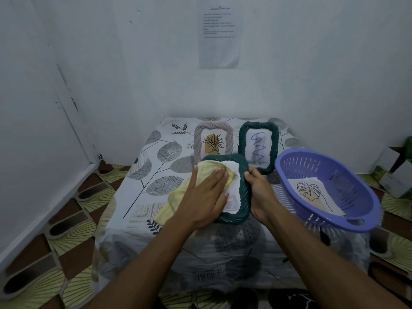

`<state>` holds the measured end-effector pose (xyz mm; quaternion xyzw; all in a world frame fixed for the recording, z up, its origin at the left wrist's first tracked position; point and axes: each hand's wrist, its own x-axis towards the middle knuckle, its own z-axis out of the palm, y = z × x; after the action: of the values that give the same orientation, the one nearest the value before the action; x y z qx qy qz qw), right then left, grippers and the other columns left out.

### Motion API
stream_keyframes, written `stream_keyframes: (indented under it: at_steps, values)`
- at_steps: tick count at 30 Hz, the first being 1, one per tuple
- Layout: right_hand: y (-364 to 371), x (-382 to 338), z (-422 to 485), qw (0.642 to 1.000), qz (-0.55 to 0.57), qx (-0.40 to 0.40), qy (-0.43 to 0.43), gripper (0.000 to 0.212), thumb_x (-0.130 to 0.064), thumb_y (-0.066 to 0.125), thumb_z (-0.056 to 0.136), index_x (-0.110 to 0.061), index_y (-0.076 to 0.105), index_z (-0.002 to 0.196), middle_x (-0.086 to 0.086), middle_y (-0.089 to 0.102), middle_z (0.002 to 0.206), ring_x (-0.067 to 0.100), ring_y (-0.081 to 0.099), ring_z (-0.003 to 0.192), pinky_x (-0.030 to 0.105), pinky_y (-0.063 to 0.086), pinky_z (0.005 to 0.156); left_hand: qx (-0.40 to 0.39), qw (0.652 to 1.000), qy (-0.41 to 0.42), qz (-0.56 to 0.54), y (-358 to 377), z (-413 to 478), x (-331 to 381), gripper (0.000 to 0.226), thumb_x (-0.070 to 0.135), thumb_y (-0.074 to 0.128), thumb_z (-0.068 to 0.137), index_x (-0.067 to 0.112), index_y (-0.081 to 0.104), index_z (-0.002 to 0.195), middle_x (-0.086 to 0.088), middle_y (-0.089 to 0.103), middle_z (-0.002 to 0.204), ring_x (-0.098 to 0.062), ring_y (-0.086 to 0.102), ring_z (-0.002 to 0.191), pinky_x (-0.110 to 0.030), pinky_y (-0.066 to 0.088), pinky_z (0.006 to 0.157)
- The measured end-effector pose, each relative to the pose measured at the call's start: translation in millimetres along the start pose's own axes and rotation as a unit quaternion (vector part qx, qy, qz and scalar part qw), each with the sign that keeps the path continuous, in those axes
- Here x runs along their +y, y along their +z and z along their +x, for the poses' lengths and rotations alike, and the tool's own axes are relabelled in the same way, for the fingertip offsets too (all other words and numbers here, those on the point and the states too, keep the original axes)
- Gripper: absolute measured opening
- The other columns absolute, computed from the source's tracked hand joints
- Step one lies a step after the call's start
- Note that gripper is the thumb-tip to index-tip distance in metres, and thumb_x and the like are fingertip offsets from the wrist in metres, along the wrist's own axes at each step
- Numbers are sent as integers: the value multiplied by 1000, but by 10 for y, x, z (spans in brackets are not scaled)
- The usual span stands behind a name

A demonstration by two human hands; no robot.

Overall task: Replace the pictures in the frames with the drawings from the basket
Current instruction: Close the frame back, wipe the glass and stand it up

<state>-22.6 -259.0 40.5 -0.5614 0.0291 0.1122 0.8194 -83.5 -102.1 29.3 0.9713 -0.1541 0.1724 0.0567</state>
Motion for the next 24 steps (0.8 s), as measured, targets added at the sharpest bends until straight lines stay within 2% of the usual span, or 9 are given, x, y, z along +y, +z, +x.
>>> stream_keyframes:
  at_steps: [2,6,10,14,16,19,22,24]
  values:
    - [11,-14,2,1000,1,-2,-2,25,-11,39,102,-6,58,118,19,69,112,33,67,97,48,54,87,-5,1000,8,-16,-35,47,6,66,48,2,94,24,18,153,8,13,161,-5,6,148,-50,-19,115]
    - [-69,-168,106,999,0,32,-12,25,-11,38,102,-8,58,115,22,66,116,36,63,100,53,50,92,-19,993,102,-60,23,-178,56,55,42,14,99,25,34,148,13,24,157,0,14,145,-52,-15,116]
    - [-130,-211,154,999,-3,47,-12,26,-12,37,103,-7,56,121,21,65,118,39,62,107,56,50,94,2,998,63,16,22,-224,-70,58,44,10,99,24,36,147,10,30,155,-6,17,146,-53,-11,117]
    - [-119,-162,122,999,-10,47,-4,27,-14,38,102,-9,57,121,18,67,116,38,63,107,57,50,93,14,999,6,47,-69,-79,-146,61,46,6,98,24,36,147,8,32,155,-14,2,148,-51,-15,117]
    - [-134,-184,126,998,-16,54,-9,26,-14,39,102,-9,58,120,18,68,114,37,65,102,55,53,89,5,999,30,18,-33,-97,-109,61,47,7,98,25,35,147,9,30,155,-12,1,148,-49,-15,117]
    - [-174,-232,147,998,-29,60,-20,26,-13,38,102,-10,59,117,17,69,111,33,66,93,48,56,82,-4,995,97,-33,66,-238,-33,57,45,11,100,25,42,143,12,35,153,-7,9,148,-53,-10,118]
    - [-185,-209,138,998,-34,50,-15,26,-14,38,103,-11,59,117,18,68,114,36,65,101,54,52,90,14,997,79,-8,71,-280,-52,56,45,12,100,27,46,141,14,38,150,-10,8,148,-57,-7,117]
    - [-164,-173,130,998,-31,45,-11,26,-13,38,102,-10,59,118,18,68,114,38,63,106,56,50,94,14,998,57,1,30,-237,-47,59,48,9,100,28,41,144,14,34,153,-12,3,149,-56,-9,117]
